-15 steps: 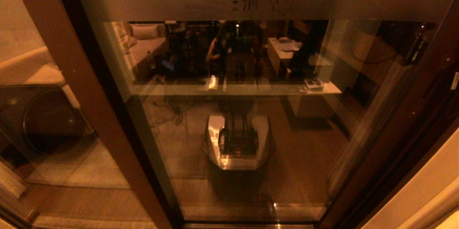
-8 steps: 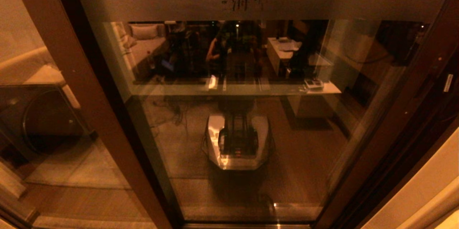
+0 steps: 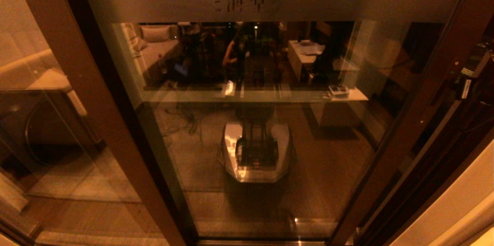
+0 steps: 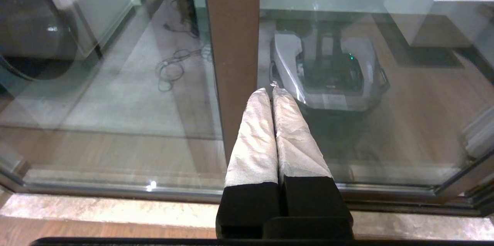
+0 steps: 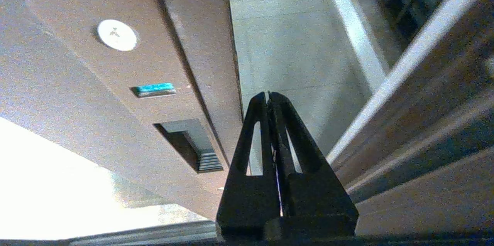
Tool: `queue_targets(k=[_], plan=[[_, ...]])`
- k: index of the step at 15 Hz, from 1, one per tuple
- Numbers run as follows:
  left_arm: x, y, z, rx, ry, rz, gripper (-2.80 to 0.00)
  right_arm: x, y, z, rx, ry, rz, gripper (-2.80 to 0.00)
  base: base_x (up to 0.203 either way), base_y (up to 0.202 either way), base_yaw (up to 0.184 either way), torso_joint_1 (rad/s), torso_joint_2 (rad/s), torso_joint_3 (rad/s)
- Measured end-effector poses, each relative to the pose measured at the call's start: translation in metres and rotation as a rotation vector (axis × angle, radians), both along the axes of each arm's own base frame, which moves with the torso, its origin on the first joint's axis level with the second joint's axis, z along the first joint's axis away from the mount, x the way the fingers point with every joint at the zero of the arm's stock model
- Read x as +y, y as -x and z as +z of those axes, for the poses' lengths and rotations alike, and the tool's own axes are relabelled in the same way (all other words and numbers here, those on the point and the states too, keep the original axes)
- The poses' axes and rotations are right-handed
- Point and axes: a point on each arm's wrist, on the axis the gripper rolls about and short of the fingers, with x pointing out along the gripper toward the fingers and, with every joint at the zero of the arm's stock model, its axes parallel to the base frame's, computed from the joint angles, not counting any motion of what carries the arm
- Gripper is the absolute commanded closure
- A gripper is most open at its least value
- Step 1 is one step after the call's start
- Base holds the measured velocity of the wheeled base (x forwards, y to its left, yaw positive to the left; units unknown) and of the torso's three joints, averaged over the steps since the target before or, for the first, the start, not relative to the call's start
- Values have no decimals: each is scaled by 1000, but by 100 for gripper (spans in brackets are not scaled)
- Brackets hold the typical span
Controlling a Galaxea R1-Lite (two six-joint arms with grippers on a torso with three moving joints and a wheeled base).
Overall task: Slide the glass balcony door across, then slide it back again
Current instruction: Open the slid door
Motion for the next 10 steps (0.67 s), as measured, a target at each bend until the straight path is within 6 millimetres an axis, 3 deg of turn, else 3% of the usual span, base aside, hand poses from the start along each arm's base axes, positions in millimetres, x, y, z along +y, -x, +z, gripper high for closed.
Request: queue_targets(k=[10], plan=[[0,0,0,0,0,0,0,31,-5,-4,17,-21,68,0,0,0,0,0,0,0]])
